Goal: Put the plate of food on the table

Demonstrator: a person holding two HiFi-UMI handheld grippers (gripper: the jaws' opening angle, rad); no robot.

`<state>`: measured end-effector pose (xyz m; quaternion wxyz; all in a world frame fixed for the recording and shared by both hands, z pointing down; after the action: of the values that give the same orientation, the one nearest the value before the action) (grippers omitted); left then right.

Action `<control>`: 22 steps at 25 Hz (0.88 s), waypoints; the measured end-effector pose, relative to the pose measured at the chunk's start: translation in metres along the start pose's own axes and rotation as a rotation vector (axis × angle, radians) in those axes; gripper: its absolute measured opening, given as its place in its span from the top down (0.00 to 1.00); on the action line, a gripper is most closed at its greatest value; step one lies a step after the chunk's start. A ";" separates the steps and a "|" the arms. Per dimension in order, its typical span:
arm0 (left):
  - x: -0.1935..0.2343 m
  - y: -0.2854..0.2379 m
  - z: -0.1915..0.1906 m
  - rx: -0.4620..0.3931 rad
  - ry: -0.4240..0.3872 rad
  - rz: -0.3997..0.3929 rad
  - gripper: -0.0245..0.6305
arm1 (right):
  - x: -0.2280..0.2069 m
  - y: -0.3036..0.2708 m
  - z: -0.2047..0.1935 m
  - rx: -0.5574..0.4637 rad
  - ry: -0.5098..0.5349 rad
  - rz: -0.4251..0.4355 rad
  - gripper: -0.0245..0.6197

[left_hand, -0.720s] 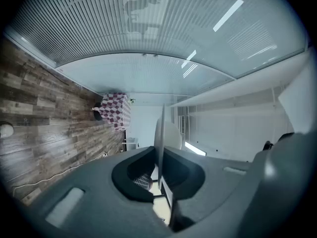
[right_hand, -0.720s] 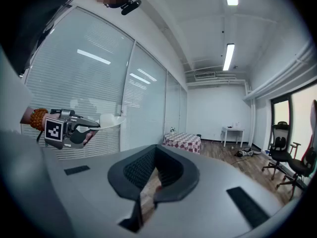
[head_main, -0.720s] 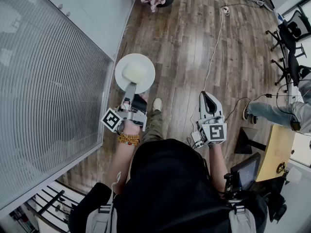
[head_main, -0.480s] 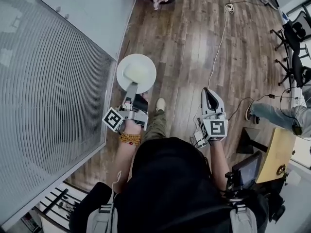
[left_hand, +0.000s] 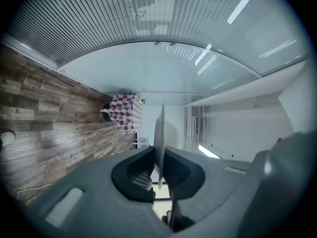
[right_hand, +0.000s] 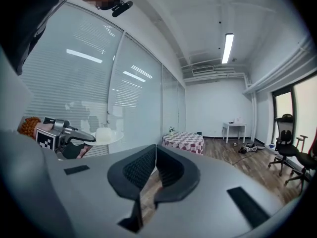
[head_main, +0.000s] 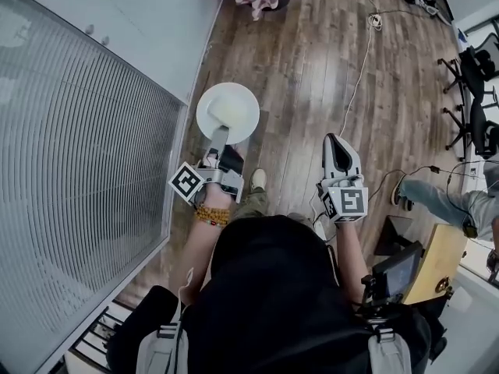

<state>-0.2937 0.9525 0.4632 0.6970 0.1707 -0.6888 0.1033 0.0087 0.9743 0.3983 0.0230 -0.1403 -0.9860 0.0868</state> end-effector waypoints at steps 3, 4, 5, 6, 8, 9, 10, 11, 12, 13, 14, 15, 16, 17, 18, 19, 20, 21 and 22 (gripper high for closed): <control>0.001 -0.023 0.011 0.025 -0.009 0.003 0.93 | 0.000 -0.018 0.009 -0.020 -0.013 -0.009 0.95; 0.001 -0.029 0.014 0.026 -0.003 0.003 0.93 | -0.001 -0.023 0.011 -0.023 -0.014 -0.013 0.95; 0.000 -0.034 0.015 0.025 0.005 0.002 0.93 | -0.001 -0.025 0.012 -0.024 -0.017 -0.017 0.95; -0.002 -0.038 0.016 0.021 0.009 0.000 0.93 | -0.003 -0.027 0.014 -0.026 -0.022 -0.023 0.95; -0.012 -0.047 0.014 0.014 0.006 -0.008 0.93 | -0.009 -0.030 0.024 -0.034 -0.038 -0.034 0.95; -0.020 -0.054 0.012 0.011 0.005 -0.014 0.93 | -0.012 -0.033 0.031 -0.039 -0.044 -0.035 0.95; -0.026 -0.062 0.010 0.006 0.008 -0.017 0.93 | -0.016 -0.037 0.038 -0.044 -0.048 -0.032 0.95; -0.028 -0.068 0.008 -0.001 0.015 -0.015 0.93 | -0.018 -0.043 0.041 -0.048 -0.050 -0.023 0.95; -0.025 -0.072 0.006 -0.011 0.025 -0.009 0.93 | -0.018 -0.050 0.040 -0.053 -0.051 -0.010 0.95; -0.017 -0.076 0.005 -0.021 0.035 -0.003 0.93 | -0.018 -0.059 0.035 -0.061 -0.049 0.005 0.95; -0.006 -0.080 0.005 -0.029 0.045 -0.001 0.93 | -0.017 -0.069 0.028 -0.071 -0.046 0.022 0.95; 0.003 -0.086 0.006 -0.037 0.052 -0.002 0.93 | -0.017 -0.082 0.023 -0.084 -0.041 0.039 0.95; 0.010 -0.094 0.008 -0.045 0.057 -0.004 0.93 | -0.018 -0.096 0.020 -0.099 -0.035 0.057 0.95; 0.015 -0.103 0.010 -0.053 0.059 -0.006 0.93 | -0.020 -0.113 0.019 -0.111 -0.027 0.076 0.95; 0.019 -0.113 0.014 -0.062 0.058 -0.005 0.93 | -0.022 -0.130 0.019 -0.119 -0.021 0.095 0.95; 0.021 -0.121 0.017 -0.070 0.054 -0.004 0.93 | -0.024 -0.146 0.019 -0.122 -0.017 0.116 0.95; 0.023 -0.129 0.020 -0.077 0.046 -0.002 0.93 | -0.027 -0.160 0.019 -0.123 -0.014 0.137 0.95; 0.024 -0.136 0.021 -0.081 0.035 0.001 0.93 | -0.031 -0.172 0.020 -0.125 -0.010 0.158 0.95; 0.024 -0.144 0.022 -0.085 0.022 0.006 0.93 | -0.038 -0.183 0.023 -0.127 -0.004 0.176 0.95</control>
<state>-0.2584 0.8098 0.4731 0.7107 0.1377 -0.6854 0.0781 -0.0067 0.7868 0.4078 0.0044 -0.2275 -0.9734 0.0260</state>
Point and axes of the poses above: the fingertips, and each gripper's own axes: y backward along the fingers, x to its left, z out of its top, the point moved 6 cm from there along y, backward along the fingers, and after that the axes turned 5 degrees about -z, right-handed, at the moved point
